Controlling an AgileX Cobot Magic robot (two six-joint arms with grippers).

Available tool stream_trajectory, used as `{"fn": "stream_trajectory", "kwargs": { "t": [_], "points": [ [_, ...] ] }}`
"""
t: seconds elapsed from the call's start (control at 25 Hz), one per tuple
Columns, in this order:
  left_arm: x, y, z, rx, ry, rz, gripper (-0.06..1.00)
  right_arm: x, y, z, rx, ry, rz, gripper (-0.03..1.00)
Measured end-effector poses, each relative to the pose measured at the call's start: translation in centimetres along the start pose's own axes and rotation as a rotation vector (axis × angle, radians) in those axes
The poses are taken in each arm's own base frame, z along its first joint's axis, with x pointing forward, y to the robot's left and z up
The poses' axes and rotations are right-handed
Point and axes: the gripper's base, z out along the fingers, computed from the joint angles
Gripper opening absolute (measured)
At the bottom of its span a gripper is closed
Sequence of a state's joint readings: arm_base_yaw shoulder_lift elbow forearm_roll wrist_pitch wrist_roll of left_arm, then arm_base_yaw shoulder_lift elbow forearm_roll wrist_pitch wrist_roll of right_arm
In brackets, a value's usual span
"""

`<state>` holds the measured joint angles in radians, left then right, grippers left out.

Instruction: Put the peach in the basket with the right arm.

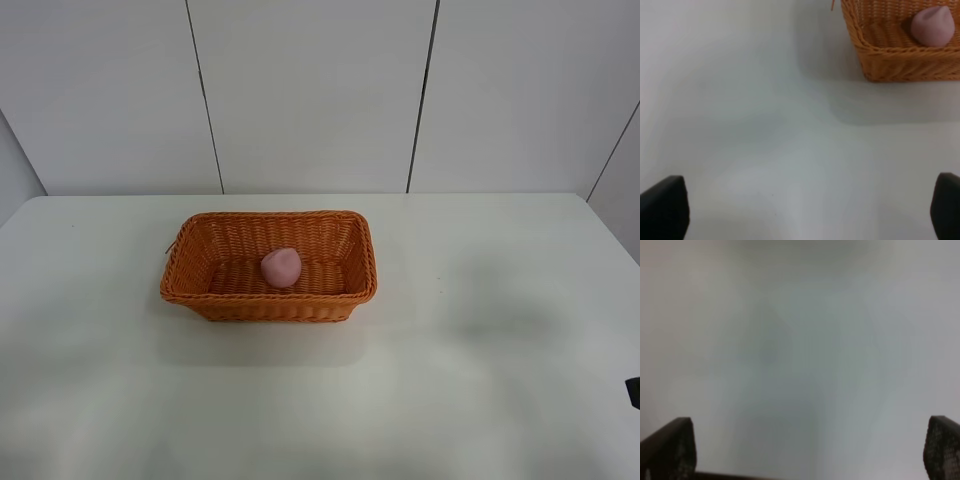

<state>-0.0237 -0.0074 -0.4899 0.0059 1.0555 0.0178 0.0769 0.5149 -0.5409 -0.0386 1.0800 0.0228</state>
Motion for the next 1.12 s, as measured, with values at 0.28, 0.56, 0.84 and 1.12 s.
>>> {"fn": "stream_trajectory", "kwargs": {
  "t": [0.28, 0.56, 0.84, 1.12],
  "points": [
    [0.0, 0.0, 0.0, 0.005, 0.000, -0.003, 0.99, 3.9, 0.0, -3.3, -0.022, -0.365, 0.018, 0.70],
    [0.0, 0.0, 0.0, 0.005, 0.000, -0.003, 0.99, 5.8, 0.0, -4.7, -0.024, -0.517, 0.022, 0.70],
    [0.0, 0.0, 0.0, 0.005, 0.000, -0.003, 0.99, 5.8, 0.0, -4.7, -0.024, -0.518, 0.022, 0.70],
    [0.0, 0.0, 0.0, 0.005, 0.000, -0.003, 0.99, 5.8, 0.0, -4.7, -0.024, -0.518, 0.022, 0.70]
  ]
}}
